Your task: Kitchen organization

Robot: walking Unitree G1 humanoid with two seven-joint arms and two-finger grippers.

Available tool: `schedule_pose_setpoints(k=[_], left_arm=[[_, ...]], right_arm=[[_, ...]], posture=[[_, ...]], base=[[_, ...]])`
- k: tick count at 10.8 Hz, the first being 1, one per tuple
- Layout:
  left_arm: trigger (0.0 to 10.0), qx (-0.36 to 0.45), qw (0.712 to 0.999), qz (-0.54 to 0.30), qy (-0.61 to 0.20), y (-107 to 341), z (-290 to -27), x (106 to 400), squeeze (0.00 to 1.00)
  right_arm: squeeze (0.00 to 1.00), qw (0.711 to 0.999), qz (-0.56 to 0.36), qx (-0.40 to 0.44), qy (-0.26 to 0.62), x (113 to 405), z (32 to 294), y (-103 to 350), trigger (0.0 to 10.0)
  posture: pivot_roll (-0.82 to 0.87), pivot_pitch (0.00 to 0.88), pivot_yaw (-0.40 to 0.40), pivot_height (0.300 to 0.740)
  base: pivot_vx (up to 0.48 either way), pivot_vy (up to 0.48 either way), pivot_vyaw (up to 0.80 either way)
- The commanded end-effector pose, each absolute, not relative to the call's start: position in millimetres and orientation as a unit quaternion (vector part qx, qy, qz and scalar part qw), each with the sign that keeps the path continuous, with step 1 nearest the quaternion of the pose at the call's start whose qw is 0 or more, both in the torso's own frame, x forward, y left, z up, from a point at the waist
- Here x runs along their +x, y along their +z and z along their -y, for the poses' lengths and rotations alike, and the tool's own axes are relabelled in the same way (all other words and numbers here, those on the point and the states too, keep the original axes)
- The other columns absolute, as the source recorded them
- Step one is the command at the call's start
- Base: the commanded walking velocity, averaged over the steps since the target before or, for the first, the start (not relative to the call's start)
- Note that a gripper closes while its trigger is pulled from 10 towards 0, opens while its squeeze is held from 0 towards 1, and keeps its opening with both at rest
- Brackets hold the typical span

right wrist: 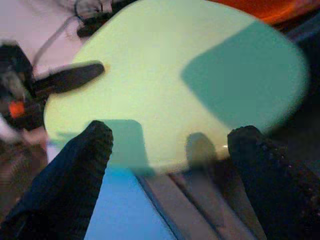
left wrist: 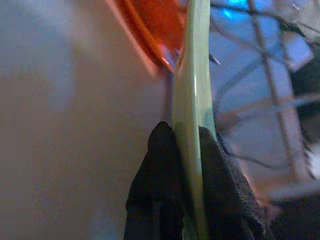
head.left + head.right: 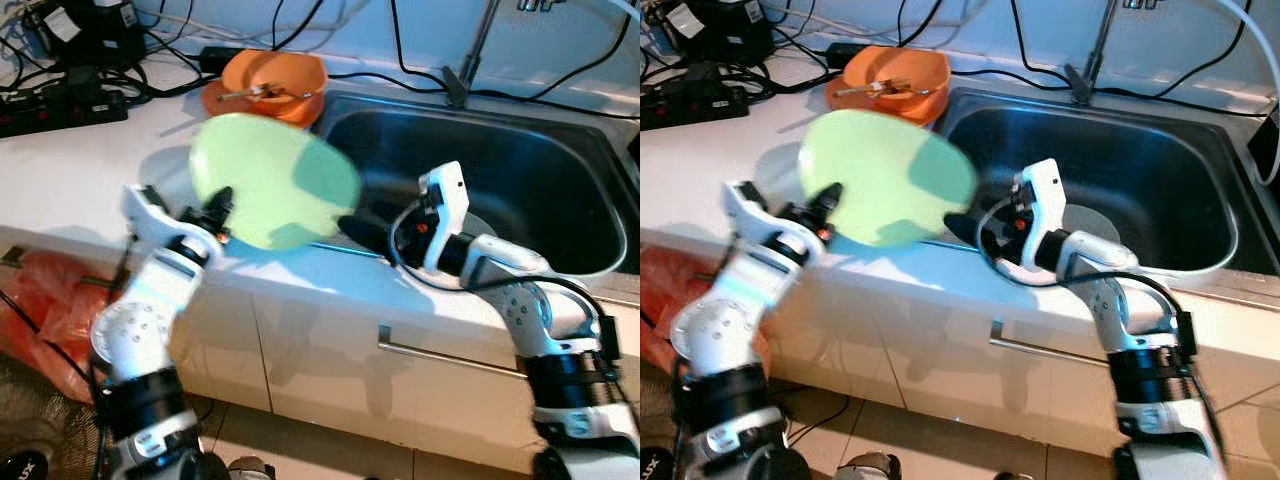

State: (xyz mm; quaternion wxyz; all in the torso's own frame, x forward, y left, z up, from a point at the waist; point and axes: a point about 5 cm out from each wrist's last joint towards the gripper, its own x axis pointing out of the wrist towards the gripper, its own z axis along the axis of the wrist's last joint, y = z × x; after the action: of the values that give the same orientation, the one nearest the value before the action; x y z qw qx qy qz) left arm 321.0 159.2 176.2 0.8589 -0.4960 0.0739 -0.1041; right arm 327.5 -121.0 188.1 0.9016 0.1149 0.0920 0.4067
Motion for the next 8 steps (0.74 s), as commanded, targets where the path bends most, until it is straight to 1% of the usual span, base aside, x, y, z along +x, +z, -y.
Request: schedule_pose_setpoints(k=[1, 2, 3, 4, 6, 7, 8], left_arm=[[0.0, -0.511, 0.841, -0.114, -0.14, 161, -142, 318, 0.0], [0.0, -0.503, 0.841, -0.109, -0.168, 163, -137, 316, 0.0], [0.0, -0.503, 0.838, -0.102, -0.183, 164, -135, 316, 0.0], [0.0, -0.505, 0.837, -0.092, -0.189, 166, -134, 317, 0.0], [0.0, -0.508, 0.842, -0.06, -0.173, 172, -144, 319, 0.0], [0.0, -0.509, 0.846, -0.038, -0.155, 174, -155, 321, 0.0], [0.0, -0.509, 0.847, -0.031, -0.151, 174, -157, 322, 0.0]], right_arm=[[0.0, 0.904, -0.09, 0.145, 0.393, 332, 125, 194, 10.0], [0.0, 0.903, -0.091, 0.185, 0.378, 335, 126, 195, 10.0], [0.0, 0.901, -0.094, 0.208, 0.369, 337, 127, 196, 10.0], [0.0, 0.906, -0.098, 0.21, 0.356, 339, 128, 193, 10.0], [0.0, 0.924, -0.061, 0.195, 0.323, 345, 136, 203, 10.0], [0.0, 0.94, -0.015, 0.198, 0.277, 353, 145, 213, 10.0], [0.0, 0.944, 0.009, 0.21, 0.256, 356, 150, 219, 10.0]], posture=[[0.15, 0.071, -0.029, 0.74], [0.15, 0.072, -0.028, 0.74], [0.15, 0.074, -0.027, 0.74], [0.14, 0.074, -0.025, 0.74], [0.15, 0.076, -0.026, 0.74], [0.15, 0.078, -0.032, 0.74], [0.15, 0.078, -0.034, 0.74]], base=[[0.0, 0.0, 0.0], [0.0, 0.0, 0.0], [0.0, 0.0, 0.0], [0.0, 0.0, 0.0], [0.0, 0.0, 0.0], [0.0, 0.0, 0.0], [0.0, 0.0, 0.0]])
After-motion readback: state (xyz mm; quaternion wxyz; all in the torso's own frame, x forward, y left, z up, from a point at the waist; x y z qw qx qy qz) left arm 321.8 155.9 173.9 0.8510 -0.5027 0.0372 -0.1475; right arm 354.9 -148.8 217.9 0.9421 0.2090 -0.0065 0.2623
